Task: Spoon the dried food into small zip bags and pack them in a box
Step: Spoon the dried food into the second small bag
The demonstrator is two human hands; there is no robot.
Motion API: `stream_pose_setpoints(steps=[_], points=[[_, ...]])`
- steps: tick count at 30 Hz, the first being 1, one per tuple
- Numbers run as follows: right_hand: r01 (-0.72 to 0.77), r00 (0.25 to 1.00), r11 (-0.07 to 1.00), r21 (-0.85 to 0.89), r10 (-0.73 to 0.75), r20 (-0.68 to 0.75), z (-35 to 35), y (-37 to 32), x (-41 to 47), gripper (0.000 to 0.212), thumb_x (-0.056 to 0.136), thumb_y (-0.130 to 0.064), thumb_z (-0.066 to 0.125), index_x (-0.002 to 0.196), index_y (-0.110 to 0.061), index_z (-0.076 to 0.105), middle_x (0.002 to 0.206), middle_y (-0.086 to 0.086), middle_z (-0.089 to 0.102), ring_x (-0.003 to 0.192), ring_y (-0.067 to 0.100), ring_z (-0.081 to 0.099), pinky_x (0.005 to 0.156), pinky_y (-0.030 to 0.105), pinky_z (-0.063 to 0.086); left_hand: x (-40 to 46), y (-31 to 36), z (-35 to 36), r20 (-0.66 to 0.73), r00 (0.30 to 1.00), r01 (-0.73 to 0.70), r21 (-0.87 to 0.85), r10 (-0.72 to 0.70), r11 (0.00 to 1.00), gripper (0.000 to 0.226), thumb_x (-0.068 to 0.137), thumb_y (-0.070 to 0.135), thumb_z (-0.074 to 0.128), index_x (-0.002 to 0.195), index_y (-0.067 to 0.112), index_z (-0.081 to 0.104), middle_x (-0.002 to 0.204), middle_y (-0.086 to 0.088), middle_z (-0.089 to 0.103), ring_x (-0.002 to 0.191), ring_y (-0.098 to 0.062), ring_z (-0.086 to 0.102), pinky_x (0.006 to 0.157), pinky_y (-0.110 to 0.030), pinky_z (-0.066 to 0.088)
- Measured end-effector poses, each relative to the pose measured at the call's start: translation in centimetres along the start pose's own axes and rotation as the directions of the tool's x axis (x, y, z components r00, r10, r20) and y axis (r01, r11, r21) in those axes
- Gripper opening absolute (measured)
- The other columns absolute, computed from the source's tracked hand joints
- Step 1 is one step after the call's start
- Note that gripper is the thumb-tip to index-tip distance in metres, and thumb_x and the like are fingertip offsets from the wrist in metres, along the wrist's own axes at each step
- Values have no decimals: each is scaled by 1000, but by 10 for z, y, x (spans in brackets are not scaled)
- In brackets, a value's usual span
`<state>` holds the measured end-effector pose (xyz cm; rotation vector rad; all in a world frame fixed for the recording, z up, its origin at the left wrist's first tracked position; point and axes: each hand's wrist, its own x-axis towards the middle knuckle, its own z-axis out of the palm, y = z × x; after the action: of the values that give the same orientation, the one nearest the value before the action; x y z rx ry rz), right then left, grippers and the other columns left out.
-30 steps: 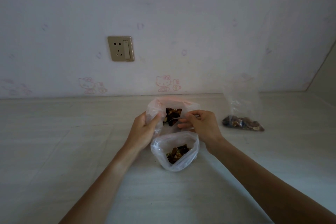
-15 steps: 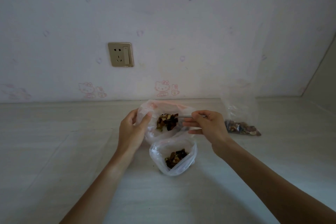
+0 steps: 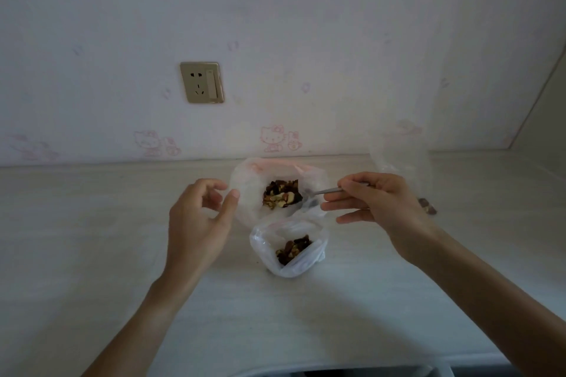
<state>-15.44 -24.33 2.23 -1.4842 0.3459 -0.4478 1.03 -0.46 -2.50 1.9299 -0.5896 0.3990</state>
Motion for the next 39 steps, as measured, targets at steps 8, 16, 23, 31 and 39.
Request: stream_pose_setpoints(steps=[8, 16, 23, 31, 39], points=[[38, 995, 991, -130, -26, 92, -10, 10, -22, 16, 103, -11, 59, 99, 0, 70, 94, 15, 79, 79, 39, 76, 50, 35, 58, -41, 19, 3, 473, 870, 191, -61, -141, 980, 29, 95, 53, 65, 85, 29, 76, 71, 1, 76, 60, -15, 72, 60, -30, 54], [517, 855, 645, -563, -416, 309, -8, 17, -38, 17, 101, -31, 57, 101, -19, 69, 83, -18, 75, 62, 11, 70, 51, 29, 56, -40, 21, 2, 431, 895, 201, -162, -114, 966, 10, 99, 23, 70, 92, 24, 77, 68, -2, 74, 54, -14, 69, 53, -22, 53], [761, 561, 84, -643, -583, 588, -7, 17, -42, 18, 105, -15, 57, 107, -6, 71, 84, 2, 67, 64, 17, 58, 52, 37, 49, -46, 16, -6, 393, 919, 104, -200, -17, 974, 7, 98, 22, 70, 97, 22, 77, 67, -4, 71, 55, -17, 70, 59, -35, 59], [413, 909, 875, -253, -377, 179, -12, 21, -27, 11, 102, -10, 60, 99, -6, 69, 91, 7, 80, 75, 27, 74, 49, 33, 53, -43, 10, -8, 397, 918, 85, -196, 0, 977, 9, 98, 34, 70, 91, 32, 76, 65, -4, 71, 56, -19, 69, 56, -24, 53], [110, 992, 993, -34, -111, -54, 2, 28, 5, 17, 104, -12, 58, 104, 0, 70, 95, 11, 80, 78, 28, 75, 51, 31, 56, -1, -5, 8, 120, 960, 254, -5, -252, 967, 44, 83, 72, 70, 96, 30, 62, 81, 6, 72, 72, -10, 71, 65, -26, 53]])
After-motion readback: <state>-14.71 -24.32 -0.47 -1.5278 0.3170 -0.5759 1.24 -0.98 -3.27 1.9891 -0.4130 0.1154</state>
